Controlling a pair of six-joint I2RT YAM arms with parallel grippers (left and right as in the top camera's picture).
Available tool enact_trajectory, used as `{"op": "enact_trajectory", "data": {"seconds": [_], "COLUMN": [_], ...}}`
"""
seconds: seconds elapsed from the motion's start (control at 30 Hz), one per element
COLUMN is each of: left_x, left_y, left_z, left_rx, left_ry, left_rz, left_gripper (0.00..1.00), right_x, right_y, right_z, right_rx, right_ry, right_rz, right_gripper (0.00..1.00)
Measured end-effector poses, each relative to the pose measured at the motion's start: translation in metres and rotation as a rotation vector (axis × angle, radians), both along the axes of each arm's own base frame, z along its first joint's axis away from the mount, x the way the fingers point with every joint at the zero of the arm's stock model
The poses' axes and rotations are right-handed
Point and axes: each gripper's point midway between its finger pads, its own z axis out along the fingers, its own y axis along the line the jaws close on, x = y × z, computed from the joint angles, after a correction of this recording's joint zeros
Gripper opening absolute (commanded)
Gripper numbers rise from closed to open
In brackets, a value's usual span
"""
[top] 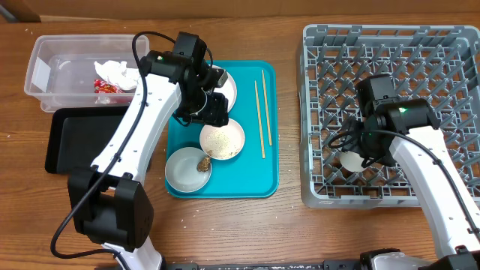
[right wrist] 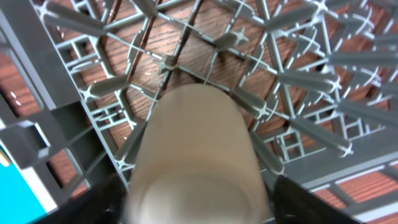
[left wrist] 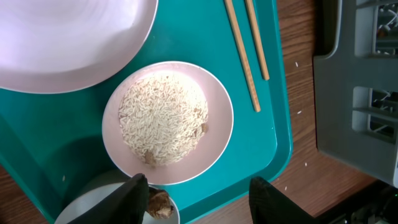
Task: Sort waste into correct bins and load items into the dishwasher
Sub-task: 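Lower the cup upside down into the rack with the right gripper and release, then grasp the small bowl with food scraps using the left gripper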
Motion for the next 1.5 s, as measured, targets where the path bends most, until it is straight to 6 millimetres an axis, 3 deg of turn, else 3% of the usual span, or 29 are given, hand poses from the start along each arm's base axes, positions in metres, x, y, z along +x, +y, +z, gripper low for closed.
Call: {"op": "enact_trajectory", "data": {"seconds": [0.17,0.37,0.53,0.67,0.77,0.87,1.03,1.1,1.17,1.27,1.33,1.43,1.5], "left_x": [-0.005,0.000,-0.021,-0.031,-0.037,-0.058,-0.121,-0.128,-0.124,-0.114,-0.116,-0.127,-0.130], "left_y": [0.003,0.006,0.027,0.041,0.044,0.049,0.065,0.063,0.054,0.033,0.022,0.016,0.015], "left_z": [0.011,0.066,0.087,0.092,0.105,0.130,0.154,0.150,0.133,0.088,0.047,-0.004,-0.026], "left_rx": [0.013,0.020,0.117,0.182,0.173,0.152,0.121,0.102,0.096,0.125,0.178,0.266,0.310], "left_ry": [0.017,-0.053,0.008,0.038,0.003,-0.064,-0.175,-0.224,-0.243,-0.200,-0.116,0.016,0.081], "left_rz": [0.002,0.006,0.087,0.179,0.226,0.266,0.309,0.303,0.273,0.197,0.134,0.062,0.044], "left_gripper": [0.61,0.60,0.53,0.51,0.56,0.59,0.64,0.64,0.64,0.68,0.66,0.56,0.53], "right_x": [0.002,0.017,0.037,0.038,0.038,0.040,0.043,0.044,0.044,0.044,0.044,0.044,0.044], "right_y": [0.000,0.007,0.036,0.059,0.067,0.069,0.070,0.070,0.070,0.070,0.070,0.070,0.070], "right_z": [0.004,0.043,0.083,0.088,0.089,0.090,0.092,0.092,0.092,0.092,0.092,0.092,0.092], "right_rx": [-0.003,0.034,0.172,0.253,0.280,0.290,0.298,0.297,0.298,0.296,0.292,0.291,0.290], "right_ry": [-0.008,-0.081,-0.194,-0.203,-0.209,-0.216,-0.230,-0.234,-0.234,-0.235,-0.235,-0.236,-0.235], "right_rz": [0.001,0.012,0.107,0.183,0.208,0.217,0.227,0.230,0.233,0.239,0.243,0.246,0.247], "right_gripper": [0.96,0.95,0.95,0.95,0.96,0.98,0.99,0.99,0.99,0.99,0.99,0.99,0.99]}}
